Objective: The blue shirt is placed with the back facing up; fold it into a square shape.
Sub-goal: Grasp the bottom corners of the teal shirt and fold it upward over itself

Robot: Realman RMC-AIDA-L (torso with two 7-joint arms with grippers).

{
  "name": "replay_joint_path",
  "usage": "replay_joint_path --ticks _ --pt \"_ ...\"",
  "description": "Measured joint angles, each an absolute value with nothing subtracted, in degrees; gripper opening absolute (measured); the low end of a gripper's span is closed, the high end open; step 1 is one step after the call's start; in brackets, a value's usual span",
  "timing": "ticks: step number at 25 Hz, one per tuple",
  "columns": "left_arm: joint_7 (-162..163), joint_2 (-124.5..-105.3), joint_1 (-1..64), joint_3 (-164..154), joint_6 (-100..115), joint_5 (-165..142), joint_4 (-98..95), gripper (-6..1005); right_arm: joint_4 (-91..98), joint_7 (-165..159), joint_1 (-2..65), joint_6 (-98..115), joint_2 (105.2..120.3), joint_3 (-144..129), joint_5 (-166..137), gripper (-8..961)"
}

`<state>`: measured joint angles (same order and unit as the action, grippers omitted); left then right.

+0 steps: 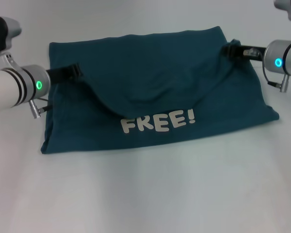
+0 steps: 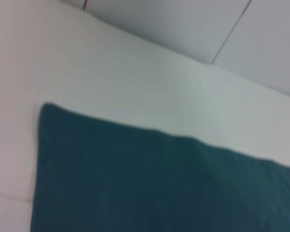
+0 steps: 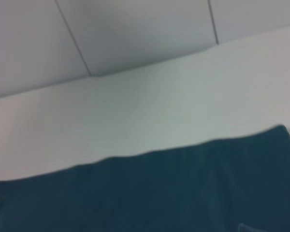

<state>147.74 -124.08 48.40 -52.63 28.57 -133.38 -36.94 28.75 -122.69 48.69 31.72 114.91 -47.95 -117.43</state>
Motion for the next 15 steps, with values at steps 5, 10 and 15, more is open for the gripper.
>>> replay_joint_path --ticks 5,10,15 --pt "148.4 -124.18 47.9 -52.7 28.5 -133.1 -38.4 69 30.0 -123.0 48.6 32.9 114.52 -47.9 -117.4 168" --pt "147.9 -124.13 47.8 -52.9 28.6 -133.4 -37.9 70 29.5 -122.7 48.7 32.1 114.58 -48.0 -117.6 171" --pt "147.7 -123.81 48.0 -55.2 29.8 -133.5 -36.9 72 27.4 -124.3 49.4 32.9 113.76 -48.2 -120.0 174"
